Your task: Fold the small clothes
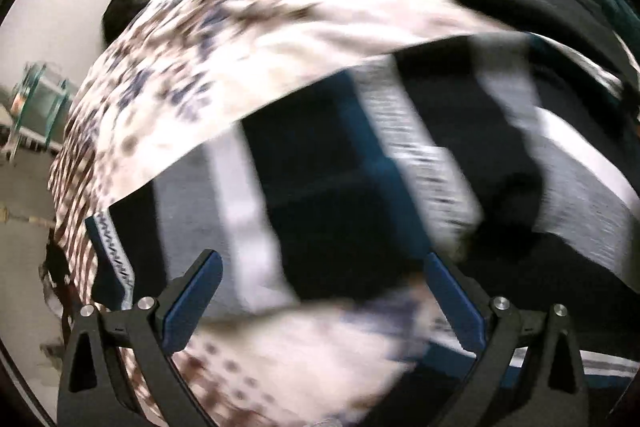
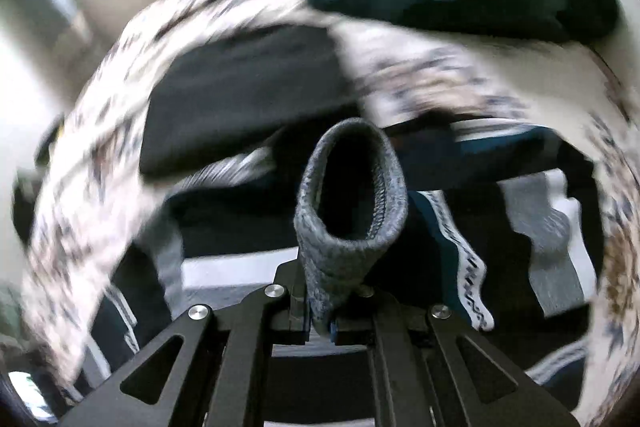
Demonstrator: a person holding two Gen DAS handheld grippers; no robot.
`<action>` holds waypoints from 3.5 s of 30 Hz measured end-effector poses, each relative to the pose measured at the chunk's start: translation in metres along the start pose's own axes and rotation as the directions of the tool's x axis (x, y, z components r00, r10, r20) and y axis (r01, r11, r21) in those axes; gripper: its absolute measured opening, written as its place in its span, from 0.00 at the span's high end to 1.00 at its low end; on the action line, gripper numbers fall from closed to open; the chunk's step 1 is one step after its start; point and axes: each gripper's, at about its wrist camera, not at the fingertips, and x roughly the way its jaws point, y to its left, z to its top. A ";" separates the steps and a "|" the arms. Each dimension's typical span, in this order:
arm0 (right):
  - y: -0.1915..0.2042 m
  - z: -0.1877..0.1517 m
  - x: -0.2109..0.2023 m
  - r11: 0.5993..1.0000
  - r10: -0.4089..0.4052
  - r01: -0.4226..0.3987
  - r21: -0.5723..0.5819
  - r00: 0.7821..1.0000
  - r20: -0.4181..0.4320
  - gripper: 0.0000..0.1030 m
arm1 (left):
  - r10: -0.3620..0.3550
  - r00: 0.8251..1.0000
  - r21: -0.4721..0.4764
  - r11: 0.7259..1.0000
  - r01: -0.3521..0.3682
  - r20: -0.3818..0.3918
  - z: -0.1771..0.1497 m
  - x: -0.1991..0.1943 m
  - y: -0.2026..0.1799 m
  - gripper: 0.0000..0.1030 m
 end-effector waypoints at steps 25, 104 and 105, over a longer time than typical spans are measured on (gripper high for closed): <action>0.009 -0.074 -0.032 0.994 0.010 0.012 0.110 0.979 -0.203 0.16 | -0.163 0.983 -0.265 0.955 0.135 -0.086 -0.040 0.019 0.158 0.00; -0.322 0.010 -0.009 0.922 0.169 -0.064 0.381 0.954 -0.248 0.87 | -0.129 0.980 -0.074 0.987 0.142 0.150 0.040 -0.015 -0.030 0.27; -0.322 0.011 -0.020 0.925 0.140 -0.049 0.377 0.966 -0.219 0.89 | -0.134 0.981 -0.094 0.985 0.148 0.144 0.039 -0.013 -0.025 0.27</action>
